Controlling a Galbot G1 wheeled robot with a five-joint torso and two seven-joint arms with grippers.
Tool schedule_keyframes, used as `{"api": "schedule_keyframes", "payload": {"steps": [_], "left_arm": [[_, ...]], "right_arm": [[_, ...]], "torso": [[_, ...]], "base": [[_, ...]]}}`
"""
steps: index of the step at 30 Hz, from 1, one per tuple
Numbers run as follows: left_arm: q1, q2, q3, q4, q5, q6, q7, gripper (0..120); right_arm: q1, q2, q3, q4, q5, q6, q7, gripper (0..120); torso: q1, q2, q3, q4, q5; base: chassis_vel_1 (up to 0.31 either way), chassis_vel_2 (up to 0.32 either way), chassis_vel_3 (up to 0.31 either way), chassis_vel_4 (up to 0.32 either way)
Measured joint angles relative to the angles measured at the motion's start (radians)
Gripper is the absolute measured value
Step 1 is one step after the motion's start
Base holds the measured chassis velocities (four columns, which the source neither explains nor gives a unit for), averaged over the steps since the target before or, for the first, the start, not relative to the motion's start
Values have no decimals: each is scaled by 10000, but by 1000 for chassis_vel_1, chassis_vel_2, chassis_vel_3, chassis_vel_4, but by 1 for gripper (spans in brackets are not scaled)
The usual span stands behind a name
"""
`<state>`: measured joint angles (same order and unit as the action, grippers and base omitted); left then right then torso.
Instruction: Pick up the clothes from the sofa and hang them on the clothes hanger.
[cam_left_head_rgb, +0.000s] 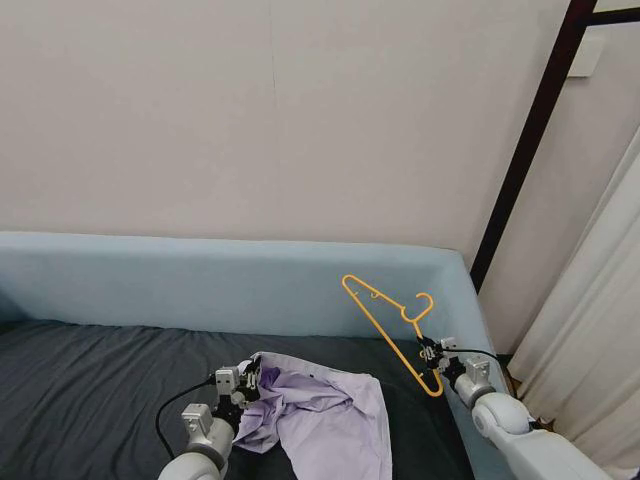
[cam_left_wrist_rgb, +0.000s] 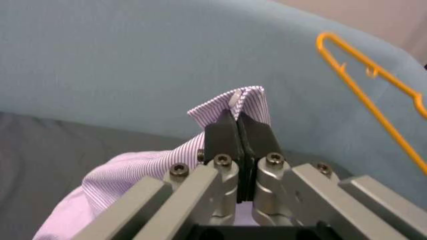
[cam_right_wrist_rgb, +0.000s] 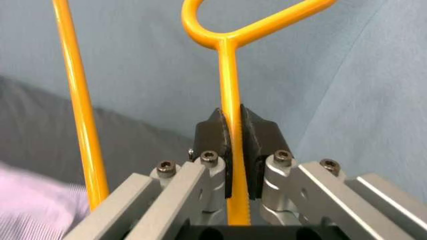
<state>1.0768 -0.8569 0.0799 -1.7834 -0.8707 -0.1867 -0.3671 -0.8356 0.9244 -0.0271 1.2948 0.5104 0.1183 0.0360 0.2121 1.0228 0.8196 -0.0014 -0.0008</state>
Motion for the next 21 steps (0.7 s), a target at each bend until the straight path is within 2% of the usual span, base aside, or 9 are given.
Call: {"api": "schedule_keyframes", "payload": {"steps": [8,14,18,21], "left_arm": [[-328,45,-54,-34,-372,117,-46,0],[-410,144,-85,-79,-587,162,-70,0],[-538,190,-86,-153,-731,267,-137,0],[-544,183,-50,-178,-739,286,-170,0]], "right_arm": [[-2180,-135,316,1833,-3004,652,735,4],[-2792,-59,561,2100,-4387,1098,910,4],[-3461,0,752,2120,-5733,1745,1147,4],[-3735,11,763,2242,-6098,1949,1127,4]], "torso": [[0,0,-1,1,0],[0,0,-1,4,-1],[0,0,-2,1,0],[0,0,-1,2,-1]], "base": [[0,0,0,0],[0,0,0,0],[0,0,0,0],[0,0,0,0]]}}
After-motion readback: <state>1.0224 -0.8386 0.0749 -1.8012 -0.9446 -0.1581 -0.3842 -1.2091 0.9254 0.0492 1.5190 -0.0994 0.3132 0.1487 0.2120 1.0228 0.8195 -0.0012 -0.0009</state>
